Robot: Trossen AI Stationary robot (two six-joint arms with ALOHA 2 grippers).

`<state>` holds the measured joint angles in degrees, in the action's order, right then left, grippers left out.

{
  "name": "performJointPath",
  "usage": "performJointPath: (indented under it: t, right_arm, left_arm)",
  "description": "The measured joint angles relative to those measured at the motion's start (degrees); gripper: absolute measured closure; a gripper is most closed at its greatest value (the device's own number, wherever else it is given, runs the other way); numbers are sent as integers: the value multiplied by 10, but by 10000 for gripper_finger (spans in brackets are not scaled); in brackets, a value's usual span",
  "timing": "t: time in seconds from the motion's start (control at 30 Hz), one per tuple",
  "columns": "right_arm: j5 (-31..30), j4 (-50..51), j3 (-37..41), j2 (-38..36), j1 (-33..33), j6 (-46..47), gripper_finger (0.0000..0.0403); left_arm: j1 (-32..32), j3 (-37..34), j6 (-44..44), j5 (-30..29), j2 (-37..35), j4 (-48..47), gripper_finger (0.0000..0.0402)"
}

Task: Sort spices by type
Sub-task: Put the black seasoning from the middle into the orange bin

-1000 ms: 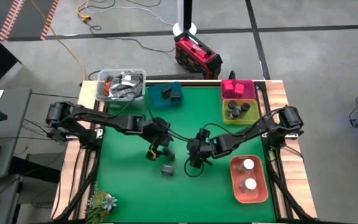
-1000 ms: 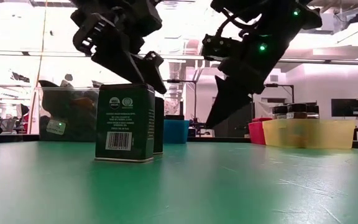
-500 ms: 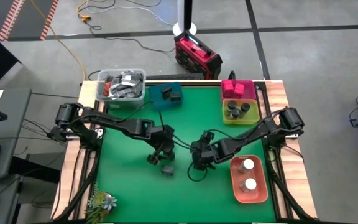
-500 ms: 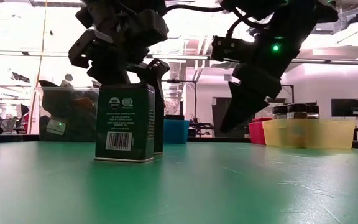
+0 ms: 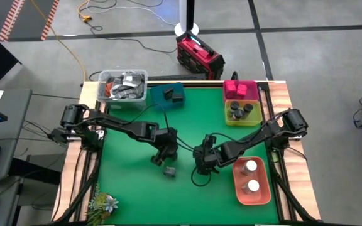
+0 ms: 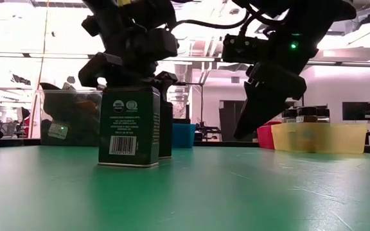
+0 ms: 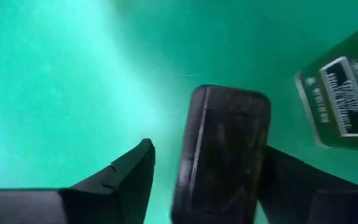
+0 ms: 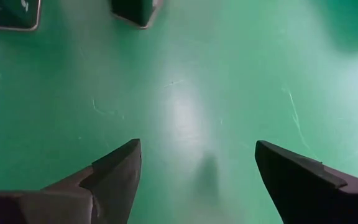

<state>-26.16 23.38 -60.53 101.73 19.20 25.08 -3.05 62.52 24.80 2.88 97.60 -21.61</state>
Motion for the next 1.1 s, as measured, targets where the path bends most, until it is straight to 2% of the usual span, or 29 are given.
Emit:
performJointPath:
  t: [0.17, 0.4, 0.6, 0.77, 1.1]
  right_arm:
    - [2, -1, 0, 0, 0, 0, 62]
    - [3, 4, 0, 0, 8, 4, 62]
    - [3, 1, 0, 0, 16, 3, 62]
    - [3, 2, 0, 0, 13, 4, 62]
    - [2, -31, 0, -13, 12, 2, 62]
  left_arm:
    - [0, 0, -8, -32, 0, 3, 214]
    - [0, 0, -18, -38, -1, 1, 285]
    - [0, 0, -34, -46, -8, -1, 285]
    - [0, 0, -40, -41, -36, -5, 267]
    - [13, 0, -47, -40, -110, -23, 278]
